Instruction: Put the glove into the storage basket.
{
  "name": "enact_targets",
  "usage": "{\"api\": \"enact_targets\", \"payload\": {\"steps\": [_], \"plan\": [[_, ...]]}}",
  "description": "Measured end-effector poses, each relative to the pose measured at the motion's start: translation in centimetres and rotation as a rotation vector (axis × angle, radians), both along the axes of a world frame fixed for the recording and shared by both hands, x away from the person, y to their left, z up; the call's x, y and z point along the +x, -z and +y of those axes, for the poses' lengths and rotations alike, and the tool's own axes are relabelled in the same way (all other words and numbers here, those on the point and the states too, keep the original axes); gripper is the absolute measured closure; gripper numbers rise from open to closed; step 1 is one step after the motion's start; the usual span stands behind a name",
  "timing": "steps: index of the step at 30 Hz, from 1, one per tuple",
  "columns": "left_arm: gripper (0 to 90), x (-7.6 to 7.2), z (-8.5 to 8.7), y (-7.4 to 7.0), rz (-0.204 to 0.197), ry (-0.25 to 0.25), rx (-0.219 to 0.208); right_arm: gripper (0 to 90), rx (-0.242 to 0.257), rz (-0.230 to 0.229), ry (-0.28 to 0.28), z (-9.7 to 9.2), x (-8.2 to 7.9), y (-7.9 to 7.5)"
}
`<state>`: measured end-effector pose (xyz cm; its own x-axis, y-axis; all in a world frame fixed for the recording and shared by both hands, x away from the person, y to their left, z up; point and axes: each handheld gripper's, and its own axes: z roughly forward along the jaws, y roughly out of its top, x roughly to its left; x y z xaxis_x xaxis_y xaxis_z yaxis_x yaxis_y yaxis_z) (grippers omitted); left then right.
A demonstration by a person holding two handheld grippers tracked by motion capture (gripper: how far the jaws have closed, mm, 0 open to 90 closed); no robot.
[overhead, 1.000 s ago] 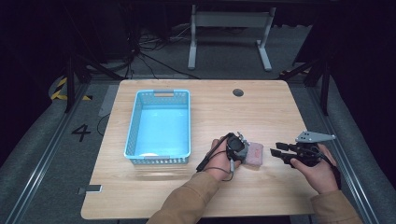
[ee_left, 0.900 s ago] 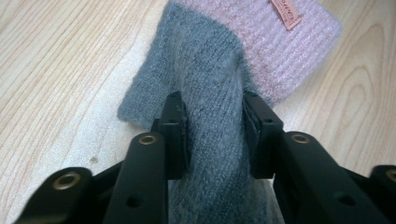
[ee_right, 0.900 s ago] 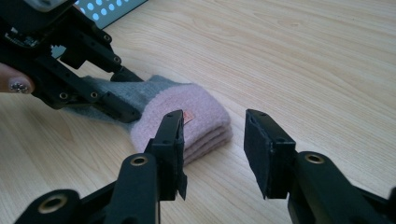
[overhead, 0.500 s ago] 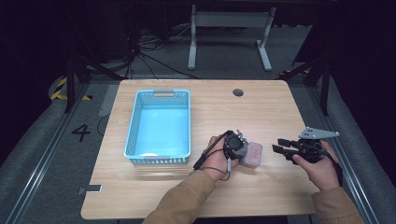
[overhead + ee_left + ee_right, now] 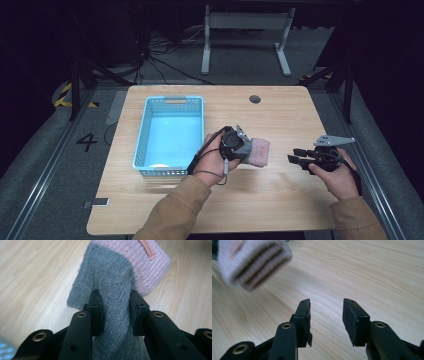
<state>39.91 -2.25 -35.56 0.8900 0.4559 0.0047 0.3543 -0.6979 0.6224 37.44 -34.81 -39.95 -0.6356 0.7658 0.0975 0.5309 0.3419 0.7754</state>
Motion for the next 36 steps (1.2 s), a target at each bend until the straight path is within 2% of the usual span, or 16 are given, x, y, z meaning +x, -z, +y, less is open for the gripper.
{"api": "enact_targets", "payload": {"steps": [1, 4, 5, 6, 8, 9, 11, 13, 15, 16, 17, 21, 22, 27, 30, 36], "plan": [[68.5, 0.0, 0.0, 0.0, 0.0, 0.0, 0.0, 59.1, 0.0, 0.002, -0.001, 0.1, 0.1, 0.0], [68.5, 0.1, 2.2, -0.7, -0.003, -0.033, -0.005, 59.2, 0.0, 0.008, -0.007, 0.4, 0.5, 0.2], [68.5, 0.1, 2.2, -0.7, -0.003, -0.033, -0.005, 59.2, -0.004, 0.008, -0.014, 0.5, 0.6, 0.2], [68.5, 0.2, 3.4, -1.1, -0.009, -0.053, -0.013, 59.2, -0.004, 0.007, -0.017, 0.6, 0.8, 0.2], [68.4, 0.2, 4.6, -1.4, -0.018, -0.067, -0.015, 59.2, -0.004, 0.012, -0.021, 0.9, 1.0, 0.3], [68.4, 0.2, 4.6, -1.4, -0.018, -0.067, -0.015, 59.2, -0.004, 0.012, -0.021, 0.9, 1.0, 0.3], [68.4, 0.2, 6.4, -1.8, -0.027, -0.092, -0.012, 59.2, -0.006, 0.017, -0.034, 1.4, 1.2, 0.4], [68.3, 0.2, 7.0, -1.9, -0.029, -0.102, -0.009, 59.2, -0.011, 0.019, -0.036, 1.6, 1.3, 0.5], [68.3, 0.3, 8.8, -2.3, -0.035, -0.129, -0.003, 59.1, -0.012, 0.019, -0.039, 1.7, 1.3, 0.6], [68.3, 0.3, 8.8, -2.3, -0.035, -0.129, -0.003, 59.1, -0.011, 0.02, -0.041, 1.8, 1.3, 0.7], [68.3, 0.3, 9.9, -2.4, -0.043, -0.142, -0.001, 59.2, -0.013, 0.021, -0.041, 1.8, 1.3, 0.7], [68.2, 0.4, 11.3, -2.7, -0.048, -0.166, -0.001, 59.4, -0.01, 0.029, -0.037, 1.8, 1.2, 0.8], [68.2, 0.6, 12.1, -2.8, -0.049, -0.174, 0.0, 59.3, -0.012, 0.035, -0.038, 1.8, 1.1, 1.0], [68.1, 0.9, 13.6, -2.8, -0.049, -0.192, 0.006, 59.3, -0.015, 0.034, -0.033, 1.7, 0.9, 1.1], [68.0, 1.4, 15.3, -2.5, -0.038, -0.227, -0.006, 59.3, -0.013, 0.038, -0.022, 1.4, 0.6, 1.1], [67.9, 2.0, 16.9, -1.8, -0.039, -0.243, -0.002, 59.3, -0.015, 0.041, -0.011, 1.1, 0.3, 1.2]]}}
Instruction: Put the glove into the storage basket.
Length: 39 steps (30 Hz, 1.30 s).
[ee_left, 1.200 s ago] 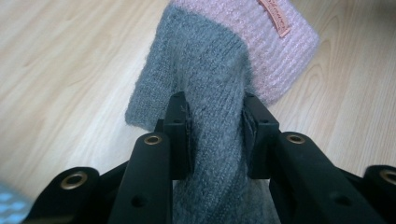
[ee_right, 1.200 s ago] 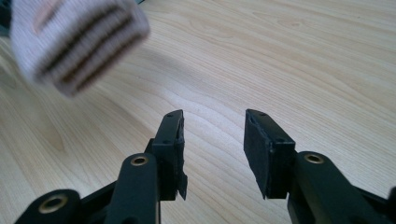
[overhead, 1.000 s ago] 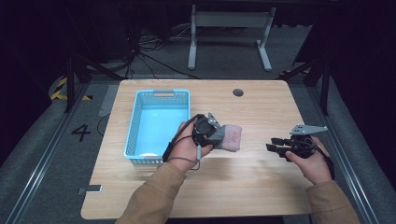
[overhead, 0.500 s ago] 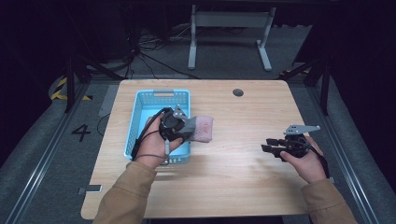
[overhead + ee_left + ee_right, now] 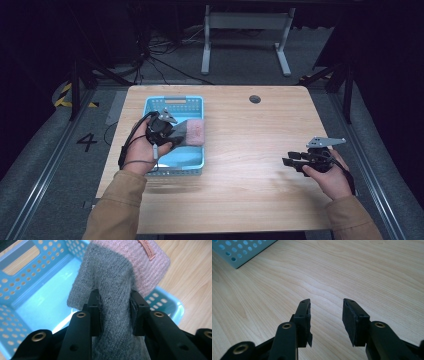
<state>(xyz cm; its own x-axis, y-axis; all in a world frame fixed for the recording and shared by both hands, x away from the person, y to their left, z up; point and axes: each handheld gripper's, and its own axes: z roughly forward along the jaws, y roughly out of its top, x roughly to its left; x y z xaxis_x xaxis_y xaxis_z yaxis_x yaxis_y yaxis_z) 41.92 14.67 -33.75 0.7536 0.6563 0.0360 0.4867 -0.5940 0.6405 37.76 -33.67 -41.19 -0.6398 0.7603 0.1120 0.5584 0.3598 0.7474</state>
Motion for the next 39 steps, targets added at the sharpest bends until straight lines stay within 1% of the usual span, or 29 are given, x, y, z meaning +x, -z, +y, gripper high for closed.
{"api": "enact_targets", "payload": {"steps": [4, 6, 7, 8, 9, 11, 12, 13, 14, 15, 19, 23, 26, 28, 32, 35, 38, 39], "plan": [[67.9, 0.6, 1.1, 0.5, 0.001, -0.016, -0.015, 59.2, -0.002, 0.004, 0.008, -0.2, -0.3, 0.2], [67.8, 1.1, 1.6, 1.0, 0.008, -0.025, -0.004, 59.2, -0.004, 0.005, 0.011, -0.2, -0.4, 0.2], [67.8, 1.1, 1.6, 1.0, 0.008, -0.025, -0.004, 59.2, -0.004, 0.005, 0.011, -0.2, -0.4, 0.2], [67.8, 1.5, 1.9, 1.5, 0.021, -0.033, 0.0, 59.2, -0.005, 0.004, 0.015, -0.3, -0.5, 0.3], [67.8, 1.5, 1.9, 1.5, 0.021, -0.033, 0.0, 59.2, -0.005, 0.005, 0.015, -0.4, -0.5, 0.3], [67.8, 1.9, 2.1, 2.4, 0.029, -0.034, 0.0, 59.2, -0.007, 0.005, 0.014, -0.4, -0.5, 0.3], [67.8, 2.3, 2.1, 3.1, 0.037, -0.032, 0.004, 59.2, -0.008, 0.004, 0.013, -0.4, -0.6, 0.4], [67.8, 2.4, 2.1, 3.5, 0.04, -0.033, 0.006, 59.2, -0.007, 0.006, 0.015, -0.4, -0.7, 0.4], [67.7, 2.4, 2.1, 3.5, 0.04, -0.033, 0.006, 59.2, -0.007, 0.006, 0.015, -0.4, -0.7, 0.4], [67.7, 2.8, 2.1, 4.2, 0.051, -0.032, 0.008, 59.1, -0.008, 0.007, 0.013, -0.5, -0.8, 0.5], [67.5, 3.3, 1.8, 5.1, 0.063, -0.027, 0.015, 58.8, -0.01, 0.007, 0.015, -0.6, -1.0, 0.6], [67.2, 3.8, 1.5, 5.8, 0.074, -0.014, 0.027, 58.7, -0.012, 0.008, 0.022, -0.7, -1.1, 0.7], [67.1, 4.0, 1.3, 6.3, 0.08, -0.011, 0.023, 58.7, -0.012, 0.013, 0.021, -0.7, -1.2, 0.8], [66.9, 4.1, 1.2, 6.6, 0.09, -0.009, 0.031, 58.5, -0.015, 0.011, 0.022, -0.7, -1.3, 0.9], [66.8, 4.4, 0.9, 7.1, 0.107, -0.011, 0.047, 58.1, -0.018, 0.015, 0.022, -0.7, -1.3, 1.1], [66.7, 4.6, 0.8, 7.3, 0.114, -0.013, 0.046, 57.9, -0.019, 0.018, 0.022, -0.7, -1.4, 1.1], [66.6, 4.8, 0.6, 7.6, 0.124, -0.008, 0.058, 57.8, -0.019, 0.02, 0.023, -0.7, -1.4, 1.2], [66.5, 5.0, 0.4, 7.8, 0.131, -0.004, 0.068, 57.8, -0.017, 0.022, 0.022, -0.7, -1.4, 1.2]]}}
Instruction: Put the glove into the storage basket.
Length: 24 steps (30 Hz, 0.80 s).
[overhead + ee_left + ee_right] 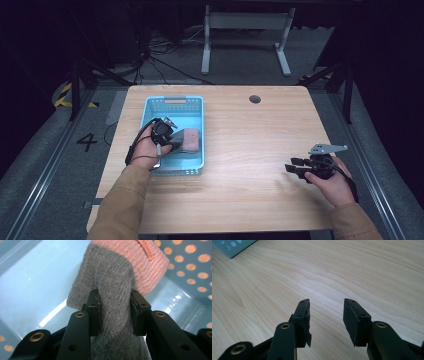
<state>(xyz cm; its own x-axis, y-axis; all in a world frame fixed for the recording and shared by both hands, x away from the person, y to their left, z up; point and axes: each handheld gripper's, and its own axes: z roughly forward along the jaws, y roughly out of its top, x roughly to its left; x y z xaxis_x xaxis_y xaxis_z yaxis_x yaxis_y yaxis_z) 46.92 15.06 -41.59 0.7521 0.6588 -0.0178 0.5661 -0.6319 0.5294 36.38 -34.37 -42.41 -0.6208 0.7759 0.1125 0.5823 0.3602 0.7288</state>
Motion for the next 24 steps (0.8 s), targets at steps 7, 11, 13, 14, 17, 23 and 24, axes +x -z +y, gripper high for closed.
{"api": "enact_targets", "payload": {"steps": [7, 11, 13, 14, 17, 23, 24], "plan": [[66.2, 0.6, -0.2, 0.7, 0.022, 0.006, 0.001, 56.9, -0.004, -0.005, 0.002, -0.2, -0.2, 0.1], [66.0, 0.9, -0.4, 1.1, 0.032, 0.012, 0.018, 56.6, 0.0, -0.005, 0.012, -0.5, -0.5, 0.2], [65.6, 1.1, -0.6, 1.2, 0.031, 0.011, 0.032, 56.4, -0.001, -0.006, 0.011, -0.6, -0.6, 0.2], [65.2, 1.1, -0.6, 1.3, 0.033, 0.009, 0.037, 56.4, -0.002, -0.007, 0.012, -0.6, -0.6, 0.2], [63.2, 1.2, -0.6, 1.3, 0.041, 0.002, 0.035, 56.3, -0.004, -0.008, 0.014, -0.6, -0.7, 0.2], [42.6, 1.4, -0.2, 1.5, -0.016, -0.012, -0.005, 57.0, 0.007, -0.038, 0.015, -0.6, -0.8, -0.1], [38.8, 1.3, -0.2, 1.4, -0.035, -0.021, -0.012, 57.2, 0.008, -0.049, 0.01, -0.5, -0.8, -0.2]]}}
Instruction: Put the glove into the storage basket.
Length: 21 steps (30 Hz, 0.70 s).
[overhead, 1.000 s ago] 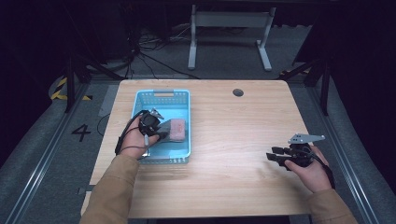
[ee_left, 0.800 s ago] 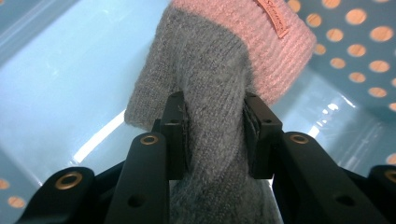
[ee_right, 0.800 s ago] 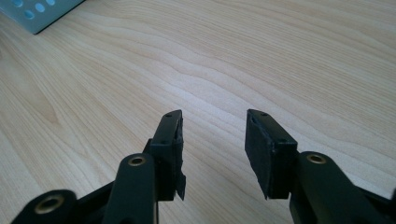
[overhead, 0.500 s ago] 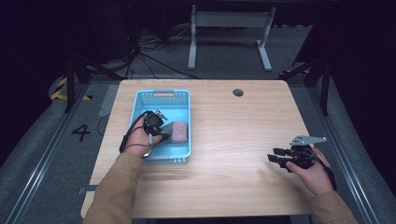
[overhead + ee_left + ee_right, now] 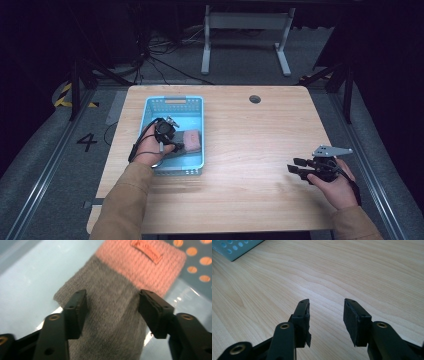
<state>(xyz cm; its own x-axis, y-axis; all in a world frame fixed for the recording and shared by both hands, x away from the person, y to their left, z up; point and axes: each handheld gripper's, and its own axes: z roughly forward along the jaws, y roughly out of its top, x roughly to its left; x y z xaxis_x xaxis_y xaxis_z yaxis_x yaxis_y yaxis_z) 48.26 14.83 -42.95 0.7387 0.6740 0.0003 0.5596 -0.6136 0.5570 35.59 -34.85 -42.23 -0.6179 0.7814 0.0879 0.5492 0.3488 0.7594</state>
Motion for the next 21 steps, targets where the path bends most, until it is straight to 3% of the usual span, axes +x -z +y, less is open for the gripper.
{"api": "enact_targets", "payload": {"steps": [6, 14, 16, 19, 21], "plan": [[34.1, -0.2, -0.1, -0.4, -0.065, -0.006, 0.005, 57.2, 0.002, 0.0, -0.007, 0.2, 0.1, -0.1], [33.0, -2.0, -0.1, -2.9, -0.098, -0.011, -0.072, 57.1, 0.007, -0.009, -0.039, 1.2, 1.0, -0.6], [32.8, -3.1, -0.3, -4.0, -0.103, -0.006, -0.113, 57.0, 0.008, -0.011, -0.045, 1.4, 1.2, -0.7], [32.5, -4.0, -0.4, -4.8, -0.11, 0.0, -0.127, 56.9, 0.007, -0.01, -0.049, 1.6, 1.5, -0.7], [32.4, -5.4, -0.8, -6.0, -0.106, 0.017, -0.154, 56.8, 0.006, -0.006, -0.055, 1.8, 1.8, -0.7]]}}
